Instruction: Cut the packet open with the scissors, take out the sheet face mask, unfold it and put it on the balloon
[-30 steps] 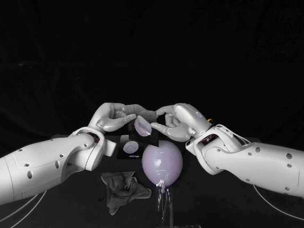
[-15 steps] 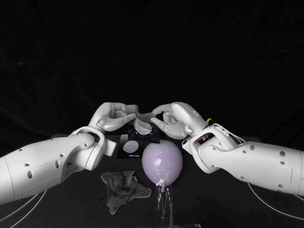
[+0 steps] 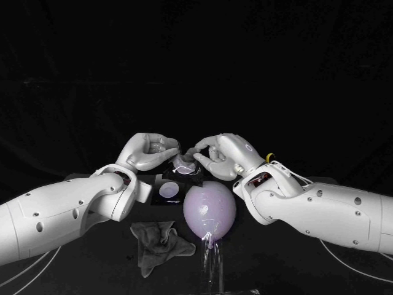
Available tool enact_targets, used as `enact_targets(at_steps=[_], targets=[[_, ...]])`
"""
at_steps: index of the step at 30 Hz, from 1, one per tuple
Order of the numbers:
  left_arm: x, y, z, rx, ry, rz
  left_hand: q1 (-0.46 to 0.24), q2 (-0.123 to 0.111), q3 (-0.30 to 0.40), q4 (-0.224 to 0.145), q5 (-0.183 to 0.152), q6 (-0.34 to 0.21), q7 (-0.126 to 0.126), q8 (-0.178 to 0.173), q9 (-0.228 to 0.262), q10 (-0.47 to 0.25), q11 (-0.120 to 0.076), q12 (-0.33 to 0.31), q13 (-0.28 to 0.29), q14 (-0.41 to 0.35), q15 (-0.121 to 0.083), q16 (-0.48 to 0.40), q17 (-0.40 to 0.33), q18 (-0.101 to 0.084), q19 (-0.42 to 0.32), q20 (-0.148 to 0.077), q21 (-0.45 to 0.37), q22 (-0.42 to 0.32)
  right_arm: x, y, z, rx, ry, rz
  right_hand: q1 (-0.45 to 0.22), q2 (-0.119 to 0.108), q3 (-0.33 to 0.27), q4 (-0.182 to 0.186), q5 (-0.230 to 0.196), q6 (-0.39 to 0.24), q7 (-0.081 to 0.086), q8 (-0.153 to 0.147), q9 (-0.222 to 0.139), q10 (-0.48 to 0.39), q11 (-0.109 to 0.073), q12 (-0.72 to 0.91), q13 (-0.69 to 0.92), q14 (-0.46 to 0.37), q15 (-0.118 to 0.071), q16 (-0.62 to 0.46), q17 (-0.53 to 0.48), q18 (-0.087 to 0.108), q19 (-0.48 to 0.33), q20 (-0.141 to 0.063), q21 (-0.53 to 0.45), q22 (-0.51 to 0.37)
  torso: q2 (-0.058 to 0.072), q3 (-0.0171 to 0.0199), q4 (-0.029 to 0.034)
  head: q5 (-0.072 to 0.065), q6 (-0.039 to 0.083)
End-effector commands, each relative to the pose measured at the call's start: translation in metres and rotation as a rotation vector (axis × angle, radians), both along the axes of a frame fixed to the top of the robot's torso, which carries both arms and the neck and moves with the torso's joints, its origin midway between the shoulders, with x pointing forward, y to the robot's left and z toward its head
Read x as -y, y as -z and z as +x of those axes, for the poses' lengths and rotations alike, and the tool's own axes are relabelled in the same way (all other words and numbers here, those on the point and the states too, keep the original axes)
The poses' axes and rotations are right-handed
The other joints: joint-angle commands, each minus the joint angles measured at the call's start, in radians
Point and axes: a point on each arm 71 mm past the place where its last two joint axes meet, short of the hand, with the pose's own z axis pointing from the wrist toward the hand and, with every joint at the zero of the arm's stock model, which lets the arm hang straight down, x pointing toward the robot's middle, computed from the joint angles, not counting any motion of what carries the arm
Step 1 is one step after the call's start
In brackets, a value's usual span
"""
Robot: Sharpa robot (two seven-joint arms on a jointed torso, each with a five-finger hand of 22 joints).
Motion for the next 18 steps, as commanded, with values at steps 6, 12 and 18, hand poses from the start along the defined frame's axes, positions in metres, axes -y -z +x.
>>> enact_targets(at_steps=[6, 12, 18], targets=[[0.0027, -0.0032, -0.0007, 0.021, 0.014, 0.004, 0.004, 0.003, 0.002, -0.004, 0.004, 0.006, -0.002, 0.022, 0.136, 0.001, 0.001, 0.004, 0.002, -0.003, -0.006, 0.003, 0.001, 0.01, 0.008, -0.001, -0.004, -0.001, 0.0045, 0.0016, -0.0012, 0.008, 0.025, -0.029, 0.005, -0.002, 0.015, -0.006, 0.002, 0.013, -0.007, 0.022, 0.011, 0.013, -0.003, 0.005, 0.003, 0.096, -0.01, 0.004, 0.228, 0.004, 0.004, 0.0, 0.001, 0.006, 0.0, 0.001, -0.0023, 0.002, 0.002], [0.0027, -0.0031, -0.0003, 0.022, 0.014, 0.004, 0.004, 0.003, 0.002, -0.005, 0.004, 0.006, -0.002, 0.023, 0.136, 0.001, 0.001, 0.004, 0.002, -0.003, -0.006, 0.003, 0.002, 0.01, 0.008, -0.001, -0.004, -0.001, 0.0037, 0.0007, -0.0047, -0.003, -0.008, -0.01, -0.003, -0.004, 0.023, -0.002, 0.002, 0.005, -0.004, 0.021, 0.009, -0.001, 0.0, -0.029, -0.016, 0.088, -0.009, -0.011, 0.192, 0.011, -0.014, 0.0, -0.036, -0.013, -0.001, 0.0014, -0.0015, 0.001, 0.003], [0.002, -0.0029, 0.0003, 0.023, 0.012, 0.005, 0.003, 0.003, 0.002, -0.005, 0.004, 0.006, -0.002, 0.023, 0.136, 0.001, 0.001, 0.004, 0.002, -0.003, -0.006, 0.004, 0.002, 0.01, 0.008, -0.001, -0.004, -0.001, 0.0097, -0.0012, -0.0051, -0.008, -0.01, 0.027, -0.078, -0.092, -0.034, 0.026, 0.001, -0.072, 0.028, -0.024, -0.011, -0.086, 0.027, -0.22, -0.132, 0.07, 0.009, -0.041, 0.129, 0.023, -0.055, 0.009, -0.117, -0.054, 0.0, 0.0004, -0.0011, 0.002, 0.005]])
